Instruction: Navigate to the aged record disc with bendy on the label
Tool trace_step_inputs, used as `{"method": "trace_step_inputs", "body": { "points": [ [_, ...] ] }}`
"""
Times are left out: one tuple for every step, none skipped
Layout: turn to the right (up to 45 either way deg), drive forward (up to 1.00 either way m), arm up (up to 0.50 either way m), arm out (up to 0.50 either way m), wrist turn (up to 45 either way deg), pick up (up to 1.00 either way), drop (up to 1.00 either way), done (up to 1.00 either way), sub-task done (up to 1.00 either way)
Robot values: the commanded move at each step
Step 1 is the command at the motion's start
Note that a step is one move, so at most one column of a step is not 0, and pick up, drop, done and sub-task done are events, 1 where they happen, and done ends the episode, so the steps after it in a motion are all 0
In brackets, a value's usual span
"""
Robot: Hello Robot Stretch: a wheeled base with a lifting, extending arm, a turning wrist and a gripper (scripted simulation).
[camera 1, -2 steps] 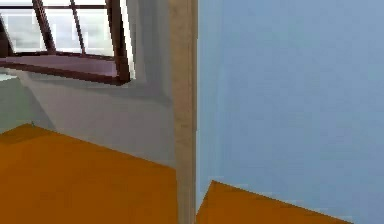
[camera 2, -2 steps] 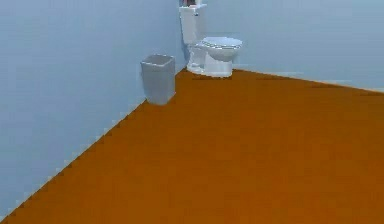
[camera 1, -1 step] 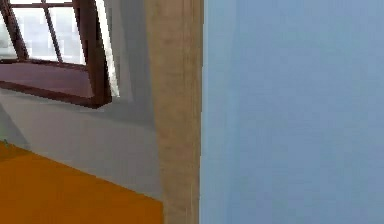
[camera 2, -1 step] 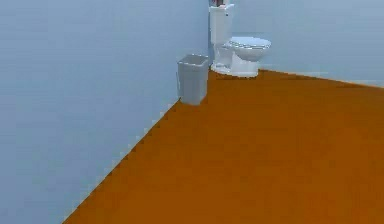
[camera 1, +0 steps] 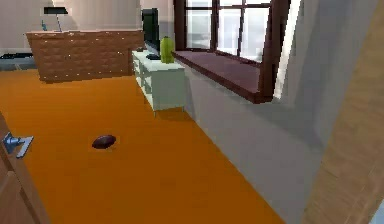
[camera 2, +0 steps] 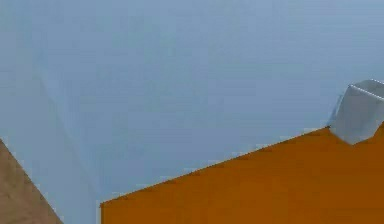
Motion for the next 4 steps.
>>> {"method": "trace_step_inputs", "body": {
  "points": [
    [-18.0,0.0,0.0,0.0,0.0,0.0,0.0,0.0,0.0],
    [0.0,0.8,0.0,0.0,0.0,0.0,0.0,0.0,0.0],
    [0.0,0.45,0.0,0.0,0.0,0.0,0.0,0.0,0.0],
    [-45.0,0.0,0.0,0.0,0.0,0.0,0.0,0.0,0.0]
  ]
}}
